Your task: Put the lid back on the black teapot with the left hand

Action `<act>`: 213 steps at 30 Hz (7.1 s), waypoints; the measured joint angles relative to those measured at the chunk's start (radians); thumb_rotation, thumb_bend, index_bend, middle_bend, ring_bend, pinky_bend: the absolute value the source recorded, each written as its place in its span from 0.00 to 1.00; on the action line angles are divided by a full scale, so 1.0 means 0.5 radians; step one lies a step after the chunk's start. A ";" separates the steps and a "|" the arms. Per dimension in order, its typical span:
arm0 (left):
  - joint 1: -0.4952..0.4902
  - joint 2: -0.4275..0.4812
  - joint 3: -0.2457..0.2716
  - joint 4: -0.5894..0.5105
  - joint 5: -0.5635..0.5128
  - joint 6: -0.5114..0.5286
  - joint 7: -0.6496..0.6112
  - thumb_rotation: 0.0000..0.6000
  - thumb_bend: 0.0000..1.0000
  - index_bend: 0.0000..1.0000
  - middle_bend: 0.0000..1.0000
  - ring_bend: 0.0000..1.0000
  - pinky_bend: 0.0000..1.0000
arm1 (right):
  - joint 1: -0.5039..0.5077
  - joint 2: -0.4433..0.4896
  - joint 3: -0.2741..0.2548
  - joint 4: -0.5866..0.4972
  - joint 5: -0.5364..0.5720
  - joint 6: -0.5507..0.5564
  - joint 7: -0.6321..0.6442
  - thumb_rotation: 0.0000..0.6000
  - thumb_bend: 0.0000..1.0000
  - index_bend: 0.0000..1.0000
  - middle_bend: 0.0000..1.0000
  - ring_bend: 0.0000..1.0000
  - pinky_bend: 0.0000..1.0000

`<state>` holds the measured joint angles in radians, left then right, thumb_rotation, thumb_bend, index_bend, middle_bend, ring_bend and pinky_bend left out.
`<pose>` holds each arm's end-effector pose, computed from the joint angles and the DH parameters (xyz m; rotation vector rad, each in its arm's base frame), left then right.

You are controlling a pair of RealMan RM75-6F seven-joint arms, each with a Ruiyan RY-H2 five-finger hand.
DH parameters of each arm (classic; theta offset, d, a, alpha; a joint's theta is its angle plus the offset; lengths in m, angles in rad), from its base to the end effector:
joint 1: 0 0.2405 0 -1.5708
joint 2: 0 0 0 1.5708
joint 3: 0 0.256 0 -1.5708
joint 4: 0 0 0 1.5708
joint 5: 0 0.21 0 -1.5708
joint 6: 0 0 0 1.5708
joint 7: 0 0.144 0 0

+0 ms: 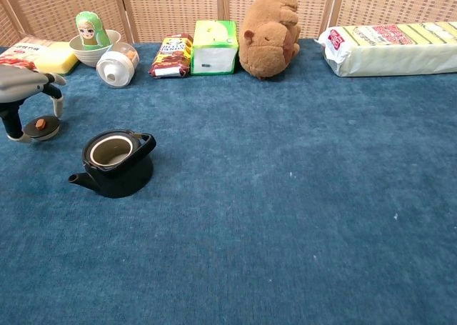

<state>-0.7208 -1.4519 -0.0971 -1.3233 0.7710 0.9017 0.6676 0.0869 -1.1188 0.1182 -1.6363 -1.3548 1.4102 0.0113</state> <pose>-0.2586 0.3663 0.0293 -1.7291 -0.8251 -0.3615 -0.3228 -0.1943 0.1642 1.2514 -1.0011 0.8731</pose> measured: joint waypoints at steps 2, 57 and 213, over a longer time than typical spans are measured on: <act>-0.002 -0.001 0.001 0.001 -0.012 0.001 0.002 1.00 0.20 0.36 0.00 0.00 0.01 | 0.000 0.001 -0.001 -0.001 -0.002 0.000 0.000 1.00 0.06 0.10 0.01 0.01 0.00; -0.038 -0.007 0.039 0.006 -0.098 0.062 0.022 1.00 0.24 0.39 0.00 0.00 0.01 | 0.003 -0.009 -0.010 0.011 -0.001 -0.011 0.004 1.00 0.06 0.10 0.01 0.01 0.00; 0.388 0.833 0.324 -1.281 0.978 0.833 -0.225 1.00 0.10 0.00 0.00 0.00 0.01 | -0.015 0.023 -0.023 -0.045 -0.025 0.015 0.004 1.00 0.07 0.10 0.01 0.01 0.00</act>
<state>-0.5267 -1.0351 0.0651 -1.9641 1.2598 1.3180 0.5550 0.0796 -1.1073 0.1068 -1.6586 -1.3675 1.4179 0.0133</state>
